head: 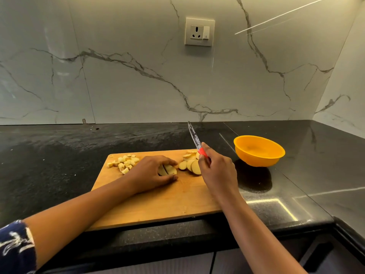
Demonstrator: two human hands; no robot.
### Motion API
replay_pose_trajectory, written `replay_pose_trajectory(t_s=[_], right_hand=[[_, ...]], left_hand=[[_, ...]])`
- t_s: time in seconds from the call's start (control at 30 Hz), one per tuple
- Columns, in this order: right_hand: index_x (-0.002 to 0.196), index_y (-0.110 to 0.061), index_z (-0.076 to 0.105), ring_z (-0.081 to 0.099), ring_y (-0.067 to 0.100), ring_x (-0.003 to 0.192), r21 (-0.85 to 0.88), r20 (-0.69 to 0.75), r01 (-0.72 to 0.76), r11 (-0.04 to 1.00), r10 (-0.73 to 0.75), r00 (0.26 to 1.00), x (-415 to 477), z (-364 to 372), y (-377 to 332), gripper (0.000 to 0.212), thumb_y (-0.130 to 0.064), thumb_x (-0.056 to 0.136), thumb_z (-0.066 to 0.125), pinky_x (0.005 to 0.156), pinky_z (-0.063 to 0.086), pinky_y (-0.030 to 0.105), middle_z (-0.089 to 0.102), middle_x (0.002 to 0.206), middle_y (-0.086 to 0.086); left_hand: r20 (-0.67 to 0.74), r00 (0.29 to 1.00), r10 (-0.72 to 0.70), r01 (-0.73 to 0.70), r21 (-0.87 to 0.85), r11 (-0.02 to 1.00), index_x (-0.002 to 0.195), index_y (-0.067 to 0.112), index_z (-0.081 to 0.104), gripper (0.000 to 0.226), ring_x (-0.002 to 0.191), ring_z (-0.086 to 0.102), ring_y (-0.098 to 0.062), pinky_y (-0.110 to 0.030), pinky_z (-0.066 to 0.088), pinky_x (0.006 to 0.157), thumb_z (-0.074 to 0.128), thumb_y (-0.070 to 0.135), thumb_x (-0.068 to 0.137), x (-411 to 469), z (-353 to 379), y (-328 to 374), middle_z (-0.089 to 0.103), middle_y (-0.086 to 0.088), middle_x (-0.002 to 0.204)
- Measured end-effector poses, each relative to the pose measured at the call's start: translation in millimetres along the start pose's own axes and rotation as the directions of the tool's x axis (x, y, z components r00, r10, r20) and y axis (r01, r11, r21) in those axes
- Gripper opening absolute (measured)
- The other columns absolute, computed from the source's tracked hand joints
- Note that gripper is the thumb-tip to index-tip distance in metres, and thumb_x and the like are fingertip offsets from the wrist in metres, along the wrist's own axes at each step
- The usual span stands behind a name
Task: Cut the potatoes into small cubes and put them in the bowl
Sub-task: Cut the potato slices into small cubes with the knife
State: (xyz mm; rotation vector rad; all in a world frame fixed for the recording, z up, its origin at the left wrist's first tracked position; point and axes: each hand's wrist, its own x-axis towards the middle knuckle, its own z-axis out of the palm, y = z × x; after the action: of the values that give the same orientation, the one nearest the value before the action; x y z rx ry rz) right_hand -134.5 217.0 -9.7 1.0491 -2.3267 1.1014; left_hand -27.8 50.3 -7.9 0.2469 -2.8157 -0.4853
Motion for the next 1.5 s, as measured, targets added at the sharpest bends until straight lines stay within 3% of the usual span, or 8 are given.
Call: replay_pose_trajectory(t_s=[0.33, 0.57, 0.7, 0.83, 1.03, 1.27, 1.4, 1.5], right_hand=[[0.141, -0.025, 0.043, 0.058, 0.011, 0.078, -0.015, 0.02, 0.01, 1.0, -0.01, 1.0, -1.5, 2.5, 1.6, 0.044, -0.03, 0.097, 0.046, 0.067, 0.042, 0.024, 0.071, 0.097, 0.0], [0.14, -0.024, 0.044, 0.058, 0.01, 0.073, -0.005, 0.033, 0.0, 1.0, 0.0, 0.999, -1.7, 3.2, 2.8, 0.044, -0.03, 0.097, 0.047, 0.064, 0.042, 0.024, 0.07, 0.088, 0.0], [0.14, -0.024, 0.044, 0.058, 0.011, 0.076, -0.007, 0.036, -0.008, 1.0, 0.008, 0.999, -0.3, 3.5, 3.8, 0.043, -0.03, 0.097, 0.046, 0.066, 0.041, 0.025, 0.07, 0.091, 0.0], [0.14, -0.024, 0.044, 0.061, 0.011, 0.083, -0.006, 0.027, -0.009, 1.0, 0.009, 1.0, -0.1, 2.5, 3.2, 0.043, -0.03, 0.097, 0.046, 0.066, 0.037, 0.021, 0.071, 0.101, 0.0], [0.14, -0.023, 0.043, 0.061, 0.011, 0.082, -0.002, 0.025, -0.024, 1.0, 0.024, 0.999, -0.1, 1.1, 4.1, 0.044, -0.03, 0.097, 0.047, 0.066, 0.039, 0.021, 0.071, 0.099, -0.001], [0.141, -0.023, 0.042, 0.056, 0.007, 0.078, -0.014, 0.032, -0.011, 1.0, 0.012, 0.999, 0.2, 1.0, 2.6, 0.045, -0.031, 0.097, 0.047, 0.065, 0.036, 0.019, 0.07, 0.101, -0.001], [0.142, -0.025, 0.041, 0.056, 0.008, 0.077, -0.036, 0.063, -0.003, 0.999, 0.005, 0.998, -1.5, 0.9, -0.7, 0.045, -0.032, 0.098, 0.046, 0.067, 0.04, 0.022, 0.069, 0.096, -0.001], [0.143, -0.027, 0.04, 0.056, 0.006, 0.077, -0.058, 0.092, 0.019, 0.998, -0.014, 0.996, -5.7, -3.6, -9.5, 0.046, -0.034, 0.098, 0.045, 0.066, 0.041, 0.019, 0.069, 0.096, -0.003]], left_hand=[[-0.03, 0.999, -0.011, 0.009, -0.068, 0.998, 0.13, 0.026, 0.053, 0.046, 0.114, 0.049, -0.002, -0.017, 0.041, 0.096, 0.066, 0.033, 0.086, 1.5, 0.2, 2.7, 0.058, 0.008, 0.128], [-0.054, 0.999, -0.004, 0.001, -0.047, 0.999, 0.13, 0.028, 0.053, 0.053, 0.113, 0.046, 0.001, -0.013, 0.037, 0.092, 0.068, 0.044, 0.082, -4.4, -1.4, 0.6, 0.056, 0.009, 0.131], [0.208, 0.978, -0.011, 0.027, -0.076, 0.997, 0.133, 0.046, 0.037, 0.077, 0.128, 0.033, -0.004, -0.024, 0.027, 0.104, 0.065, 0.063, 0.063, -1.4, -21.4, -3.5, 0.04, 0.015, 0.143], [0.436, 0.897, 0.071, -0.033, -0.093, 0.995, 0.131, 0.052, 0.036, 0.067, 0.131, 0.022, 0.002, -0.028, 0.016, 0.109, 0.072, 0.039, 0.077, 9.1, -45.0, -19.2, 0.032, 0.031, 0.137], [0.575, 0.806, 0.143, -0.132, -0.061, 0.989, 0.129, 0.045, 0.048, 0.054, 0.12, 0.035, 0.008, -0.007, 0.028, 0.096, 0.07, 0.027, 0.083, 33.9, -52.1, -18.1, 0.042, 0.029, 0.128], [0.445, 0.894, 0.059, -0.062, -0.008, 0.998, 0.119, 0.038, 0.057, 0.039, 0.107, 0.049, -0.006, -0.022, 0.047, 0.092, 0.07, 0.034, 0.082, 30.1, -47.6, -15.9, 0.051, 0.014, 0.118], [0.236, 0.962, -0.139, 0.096, 0.186, 0.978, 0.129, 0.022, 0.055, 0.053, 0.097, 0.049, -0.006, -0.016, 0.042, 0.08, 0.066, 0.045, 0.082, 10.2, -34.6, -4.7, 0.055, 0.004, 0.121], [0.118, 0.971, -0.21, 0.17, 0.283, 0.944, 0.137, 0.023, 0.047, 0.065, 0.104, 0.049, -0.008, -0.02, 0.043, 0.088, 0.061, 0.055, 0.082, -7.5, -27.4, 3.3, 0.053, 0.003, 0.13]])
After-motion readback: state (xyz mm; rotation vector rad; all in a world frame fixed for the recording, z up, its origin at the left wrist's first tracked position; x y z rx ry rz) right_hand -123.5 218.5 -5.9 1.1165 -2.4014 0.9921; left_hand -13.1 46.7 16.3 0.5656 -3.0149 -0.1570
